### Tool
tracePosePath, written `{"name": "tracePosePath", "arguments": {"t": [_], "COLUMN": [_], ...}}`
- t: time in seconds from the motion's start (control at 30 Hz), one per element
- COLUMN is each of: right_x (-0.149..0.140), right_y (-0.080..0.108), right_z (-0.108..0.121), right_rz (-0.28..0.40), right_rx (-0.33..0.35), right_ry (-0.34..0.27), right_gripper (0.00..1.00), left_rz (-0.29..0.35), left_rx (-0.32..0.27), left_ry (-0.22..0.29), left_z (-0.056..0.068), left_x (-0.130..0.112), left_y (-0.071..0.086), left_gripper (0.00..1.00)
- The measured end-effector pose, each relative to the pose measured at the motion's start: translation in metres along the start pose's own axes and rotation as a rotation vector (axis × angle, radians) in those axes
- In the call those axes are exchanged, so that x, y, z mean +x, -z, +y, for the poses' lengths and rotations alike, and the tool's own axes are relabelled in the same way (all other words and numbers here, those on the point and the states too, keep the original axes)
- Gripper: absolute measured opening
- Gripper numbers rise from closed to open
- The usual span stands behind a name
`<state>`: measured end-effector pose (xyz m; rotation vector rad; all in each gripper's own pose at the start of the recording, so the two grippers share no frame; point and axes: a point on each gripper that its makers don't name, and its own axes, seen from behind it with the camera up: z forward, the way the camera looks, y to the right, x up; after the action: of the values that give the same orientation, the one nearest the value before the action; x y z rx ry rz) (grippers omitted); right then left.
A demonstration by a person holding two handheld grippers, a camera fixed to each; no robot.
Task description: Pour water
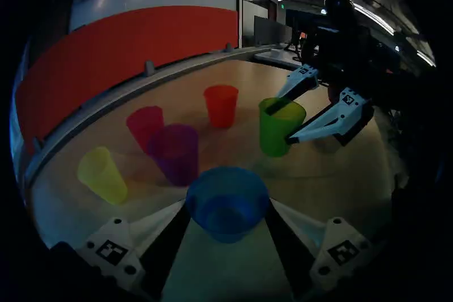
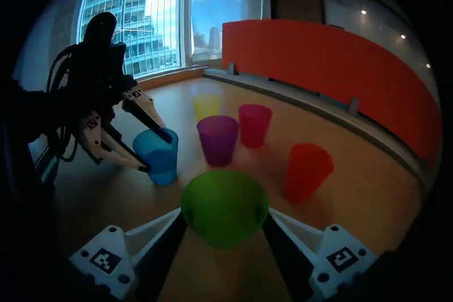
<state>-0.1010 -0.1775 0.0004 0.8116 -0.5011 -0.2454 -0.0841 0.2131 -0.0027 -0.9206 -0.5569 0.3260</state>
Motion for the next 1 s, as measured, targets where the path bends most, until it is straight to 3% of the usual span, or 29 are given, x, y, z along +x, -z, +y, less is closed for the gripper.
{"name": "tracePosePath", "arguments": {"t": [1.0], "right_x": [0.085], "right_y": [0.059], "right_z": [-0.014], "right_rz": [0.151], "right_rx": [-0.072], "right_ry": [0.067], "right_gripper": [0.90], "left_rz": [0.287], "left_rx": [0.088], "left_ry": [0.004], "left_z": [0.012], "left_x": [0.106], "left_y": [0.087], "left_gripper": [0.86]}}
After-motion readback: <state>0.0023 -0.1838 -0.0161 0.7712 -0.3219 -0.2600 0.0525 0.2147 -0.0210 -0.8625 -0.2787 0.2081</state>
